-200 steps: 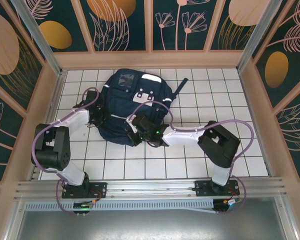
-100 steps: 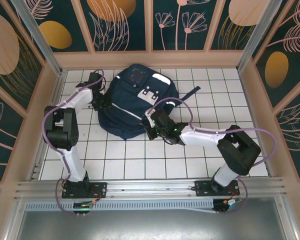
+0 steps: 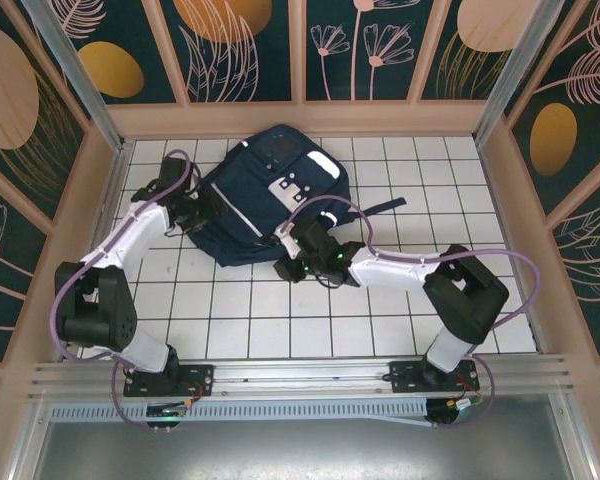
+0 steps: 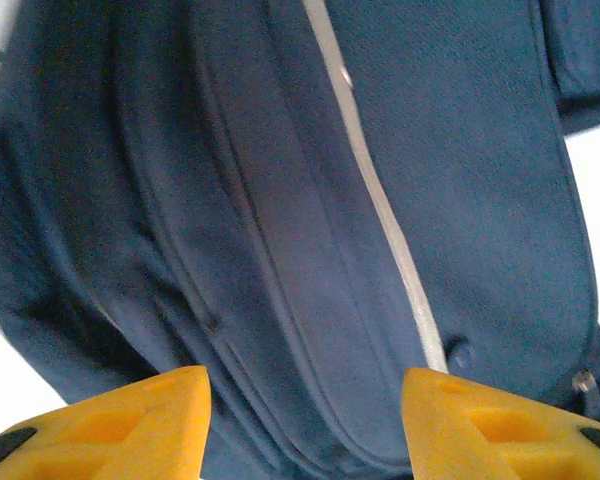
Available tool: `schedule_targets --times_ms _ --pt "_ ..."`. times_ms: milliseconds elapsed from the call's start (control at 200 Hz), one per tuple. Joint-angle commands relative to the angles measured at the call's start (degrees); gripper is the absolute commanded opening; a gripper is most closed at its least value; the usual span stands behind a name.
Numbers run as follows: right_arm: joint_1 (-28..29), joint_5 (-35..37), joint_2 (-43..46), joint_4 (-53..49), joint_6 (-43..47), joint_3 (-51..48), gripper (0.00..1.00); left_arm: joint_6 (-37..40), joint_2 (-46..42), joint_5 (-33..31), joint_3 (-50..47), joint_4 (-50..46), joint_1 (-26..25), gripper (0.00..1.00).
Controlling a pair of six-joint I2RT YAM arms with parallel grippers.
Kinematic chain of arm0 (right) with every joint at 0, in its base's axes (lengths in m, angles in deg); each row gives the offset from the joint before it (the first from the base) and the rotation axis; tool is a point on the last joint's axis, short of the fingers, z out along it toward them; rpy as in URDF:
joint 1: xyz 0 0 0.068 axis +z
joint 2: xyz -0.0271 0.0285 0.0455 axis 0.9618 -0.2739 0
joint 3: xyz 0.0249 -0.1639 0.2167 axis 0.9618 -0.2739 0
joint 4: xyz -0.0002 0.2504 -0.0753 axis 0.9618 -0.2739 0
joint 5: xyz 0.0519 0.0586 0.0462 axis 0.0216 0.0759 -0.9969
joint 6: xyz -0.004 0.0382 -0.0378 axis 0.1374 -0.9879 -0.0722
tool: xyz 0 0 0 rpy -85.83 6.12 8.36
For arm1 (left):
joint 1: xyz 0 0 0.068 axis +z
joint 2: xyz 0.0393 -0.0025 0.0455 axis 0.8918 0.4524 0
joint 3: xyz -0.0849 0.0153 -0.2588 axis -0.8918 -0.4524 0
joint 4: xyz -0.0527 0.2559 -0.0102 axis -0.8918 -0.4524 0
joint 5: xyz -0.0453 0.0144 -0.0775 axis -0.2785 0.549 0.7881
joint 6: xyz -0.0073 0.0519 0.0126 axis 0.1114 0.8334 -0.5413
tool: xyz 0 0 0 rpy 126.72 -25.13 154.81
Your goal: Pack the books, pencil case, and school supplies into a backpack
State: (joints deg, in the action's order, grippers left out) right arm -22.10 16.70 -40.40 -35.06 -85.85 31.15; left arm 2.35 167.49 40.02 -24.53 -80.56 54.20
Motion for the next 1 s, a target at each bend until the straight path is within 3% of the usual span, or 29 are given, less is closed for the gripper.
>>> schedule_targets --times_ms 0,200,420,510,626,701,996 --pt "-3.2 -7.2 -2.5 0.9 3.9 4.9 0.40 -6.5 1.7 1.2 -2.6 4.2 -1.8 0.53" --pt "-3.9 -10.0 -9.6 -0.9 10.4 11.5 0.44 -13.2 3.4 -0.8 -4.5 11.3 -3.1 0.54" --pt "-4.1 -7.8 -16.0 -2.4 12.1 16.0 0.49 -15.8 8.2 -1.7 -5.4 14.6 -3.2 0.53" --pt "-4.1 -6.7 -17.4 -2.4 12.3 16.8 0.49 -15.0 9.0 -3.5 -4.2 14.2 -3.1 0.44" --pt "-4.1 -5.4 -17.9 -2.7 12.7 18.0 0.47 -13.0 10.7 -3.4 -2.0 12.7 -3.2 0.13" --pt "-4.2 -5.0 -17.9 -2.6 12.8 18.5 0.46 -12.2 10.0 -2.7 -1.6 12.2 -3.2 0.00" --pt "-3.4 -2.1 -20.6 -1.0 13.3 20.8 0.49 -12.0 7.4 1.6 -1.9 11.4 -3.2 0.00"
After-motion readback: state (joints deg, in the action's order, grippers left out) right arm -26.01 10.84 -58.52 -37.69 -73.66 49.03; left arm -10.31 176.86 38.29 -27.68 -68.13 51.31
